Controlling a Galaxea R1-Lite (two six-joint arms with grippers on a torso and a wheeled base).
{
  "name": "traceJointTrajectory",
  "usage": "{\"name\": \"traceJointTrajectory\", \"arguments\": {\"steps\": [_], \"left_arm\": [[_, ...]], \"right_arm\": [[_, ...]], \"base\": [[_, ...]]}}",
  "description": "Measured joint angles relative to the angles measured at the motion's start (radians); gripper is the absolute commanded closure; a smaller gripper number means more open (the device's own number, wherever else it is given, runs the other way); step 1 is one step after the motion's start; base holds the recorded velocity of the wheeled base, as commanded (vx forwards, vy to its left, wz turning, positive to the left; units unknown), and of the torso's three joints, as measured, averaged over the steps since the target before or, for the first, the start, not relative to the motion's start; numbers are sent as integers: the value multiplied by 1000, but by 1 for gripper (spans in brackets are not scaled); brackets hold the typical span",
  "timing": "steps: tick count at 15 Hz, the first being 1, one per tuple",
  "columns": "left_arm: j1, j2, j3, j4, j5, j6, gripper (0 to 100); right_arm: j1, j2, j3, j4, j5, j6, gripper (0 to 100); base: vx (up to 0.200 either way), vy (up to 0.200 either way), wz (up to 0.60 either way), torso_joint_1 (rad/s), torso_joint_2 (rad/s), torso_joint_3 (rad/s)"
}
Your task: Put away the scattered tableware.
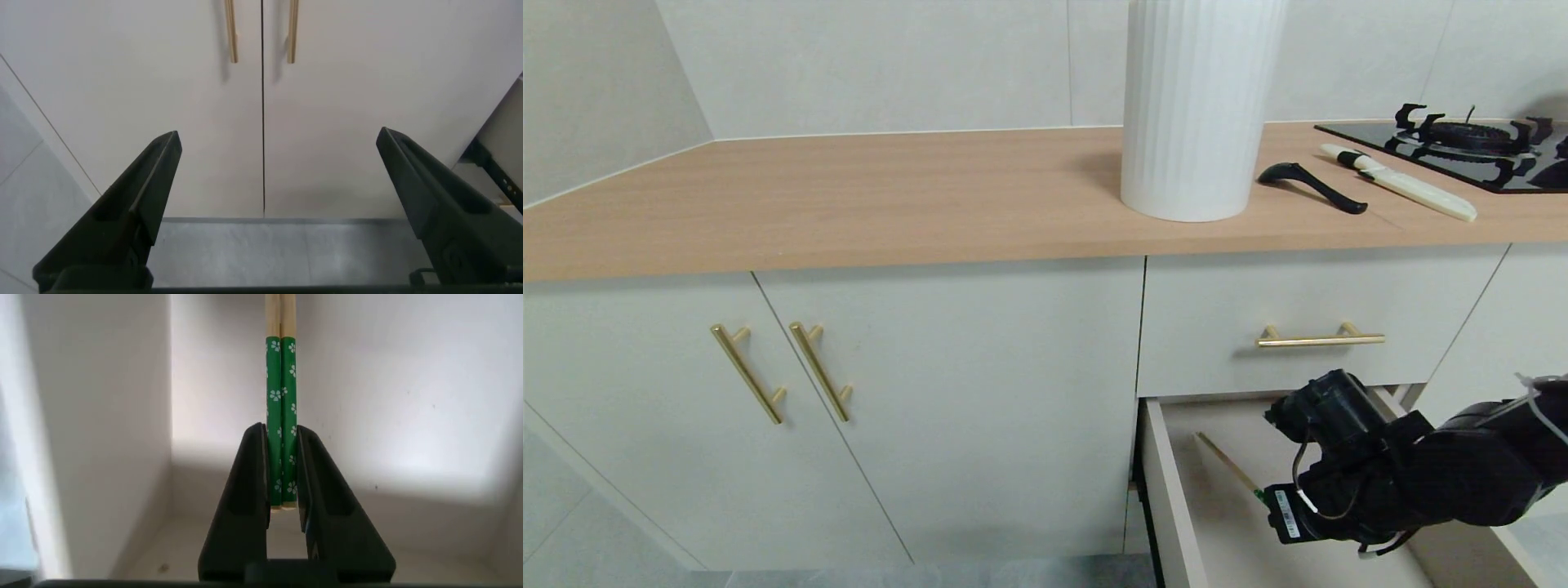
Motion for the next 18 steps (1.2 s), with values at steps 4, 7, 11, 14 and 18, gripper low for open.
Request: {"name": "traceJointTrajectory", "arguments": {"steps": [4,7,11,14,18], "left_arm": [[0,0,0,-1,0,0,0],[0,0,0,0,0,0,0],[0,0,0,0,0,0,0],[0,0,0,0,0,0,0],[0,0,0,0,0,0,0]], "right_arm": [[-3,112,22,-132,-7,5,100],[-7,169,31,-208,-11,10,100],[-9,222,44,-268,-38,10,100],[-9,238,44,-269,-38,11,100],[-9,244,45,-270,-38,11,0]], "base": [[0,0,0,0,0,0],[0,0,0,0,0,0],[0,0,0,0,0,0],[0,0,0,0,0,0],[0,0,0,0,0,0]]}}
